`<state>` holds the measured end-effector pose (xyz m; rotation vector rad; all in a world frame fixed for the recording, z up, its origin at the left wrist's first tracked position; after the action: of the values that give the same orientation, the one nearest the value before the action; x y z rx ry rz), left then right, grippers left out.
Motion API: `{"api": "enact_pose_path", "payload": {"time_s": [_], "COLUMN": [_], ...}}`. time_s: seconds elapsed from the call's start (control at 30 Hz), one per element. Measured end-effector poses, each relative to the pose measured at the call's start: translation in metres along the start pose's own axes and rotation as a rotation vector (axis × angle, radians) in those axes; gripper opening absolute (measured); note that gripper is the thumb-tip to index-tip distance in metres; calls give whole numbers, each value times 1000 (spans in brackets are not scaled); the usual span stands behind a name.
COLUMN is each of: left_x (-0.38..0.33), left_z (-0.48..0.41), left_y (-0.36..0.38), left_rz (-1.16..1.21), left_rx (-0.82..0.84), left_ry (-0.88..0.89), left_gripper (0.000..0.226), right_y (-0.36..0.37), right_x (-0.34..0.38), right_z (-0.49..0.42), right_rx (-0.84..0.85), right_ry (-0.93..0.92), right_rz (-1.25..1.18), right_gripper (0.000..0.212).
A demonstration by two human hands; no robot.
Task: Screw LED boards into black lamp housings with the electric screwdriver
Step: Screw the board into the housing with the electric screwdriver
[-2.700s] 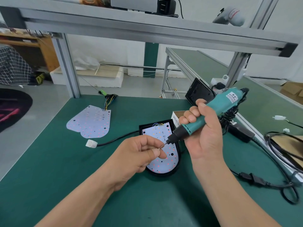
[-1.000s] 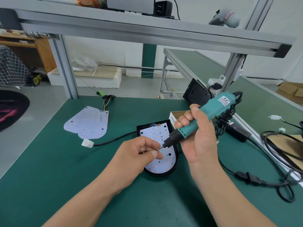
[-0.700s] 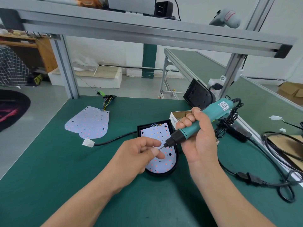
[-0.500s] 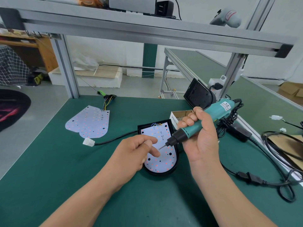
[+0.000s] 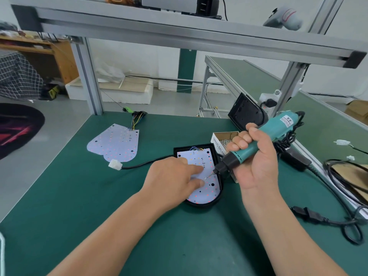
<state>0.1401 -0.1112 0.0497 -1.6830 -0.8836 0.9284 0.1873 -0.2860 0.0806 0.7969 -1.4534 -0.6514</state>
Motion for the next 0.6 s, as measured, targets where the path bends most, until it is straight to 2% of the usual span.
{"api": "enact_pose_path", "payload": {"time_s": [0.2, 0.43, 0.6], "left_x": [3, 3, -1], "left_z": [-5, -4, -4], "left_y": [6, 7, 6], "left_rz": [79, 122, 89], "left_rx": [91, 99, 105], "left_ry": [-63, -87, -101], "left_gripper": [31, 38, 31], "right_y": [11, 12, 12], "right_x": [-6, -15, -18], "right_z": [3, 2, 1], "right_rx": [77, 87, 90], "right_ry": [-15, -22, -22], "right_rz": [152, 279, 345], "right_gripper": [11, 13, 14]}}
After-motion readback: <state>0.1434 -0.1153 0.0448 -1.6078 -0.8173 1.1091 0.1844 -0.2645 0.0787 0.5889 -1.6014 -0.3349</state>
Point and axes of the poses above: each hand's wrist, its own z-axis away from the middle knuckle, its own y-axis out of the palm, x = y × z, the point moved 9 cm from there along -z, towards the middle knuckle, and after that the axes turned 9 degrees about y, right-handed, at the moved point
